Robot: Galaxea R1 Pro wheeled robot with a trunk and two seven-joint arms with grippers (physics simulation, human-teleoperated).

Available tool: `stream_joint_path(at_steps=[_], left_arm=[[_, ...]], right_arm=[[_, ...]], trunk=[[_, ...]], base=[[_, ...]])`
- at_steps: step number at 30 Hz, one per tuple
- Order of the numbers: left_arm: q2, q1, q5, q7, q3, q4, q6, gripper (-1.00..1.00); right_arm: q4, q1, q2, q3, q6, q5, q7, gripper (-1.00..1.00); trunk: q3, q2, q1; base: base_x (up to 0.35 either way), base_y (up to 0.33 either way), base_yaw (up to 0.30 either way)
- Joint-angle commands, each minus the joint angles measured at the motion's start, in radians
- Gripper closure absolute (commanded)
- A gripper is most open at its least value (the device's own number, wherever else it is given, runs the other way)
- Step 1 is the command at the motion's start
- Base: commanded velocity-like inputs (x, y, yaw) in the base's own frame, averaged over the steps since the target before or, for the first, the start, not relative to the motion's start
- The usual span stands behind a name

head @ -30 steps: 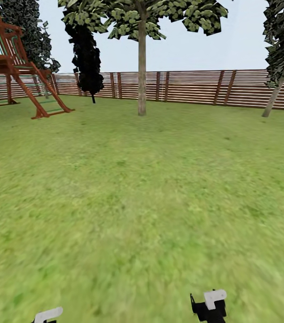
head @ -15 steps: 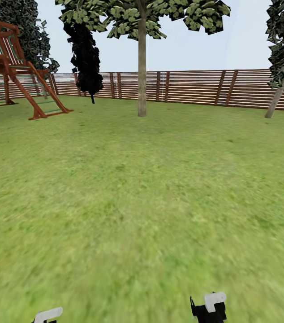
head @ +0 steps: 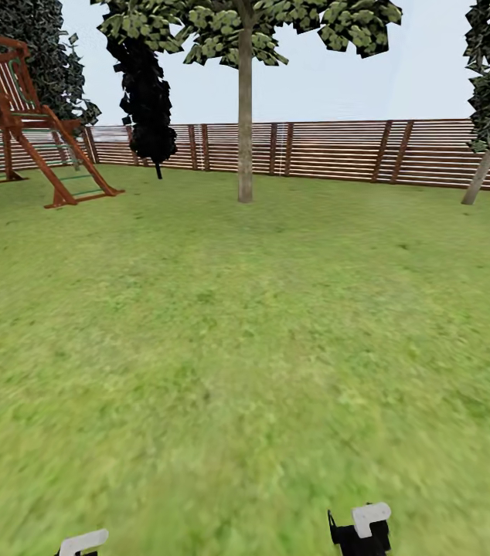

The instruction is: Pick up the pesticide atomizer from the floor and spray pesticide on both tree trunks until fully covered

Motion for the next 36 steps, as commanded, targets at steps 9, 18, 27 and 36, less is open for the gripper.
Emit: stream_joint_path(at_steps=[9,18,27,36], left_arm=[[0.000,0.000,0.000,0.000,0.000,0.000,0.000,1.00],[0.000,0.000,0.000,0.000,0.000,0.000,0.000,1.00],[0.000,0.001,0.000,0.000,0.000,0.000,0.000,1.00],[0.000,0.001,0.000,0.000,0.000,0.000,0.000,1.00]], right_arm=[[0.000,0.000,0.000,0.000,-0.001,0.000,0.000,-1.00],[0.000,0.000,0.000,0.000,-0.001,0.000,0.000,-1.00],[0.000,0.000,0.000,0.000,-0.001,0.000,0.000,-1.00],[0.000,0.000,0.000,0.000,-0.001,0.000,0.000,-1.00]], trunk=[[0.000,0.000,0.000],[0.000,0.000,0.000],[0.000,0.000,0.000],[0.000,0.000,0.000]], base=[[0.340,0.000,0.000],[0.340,0.000,0.000],[0.340,0.000,0.000],[0.340,0.000,0.000]])
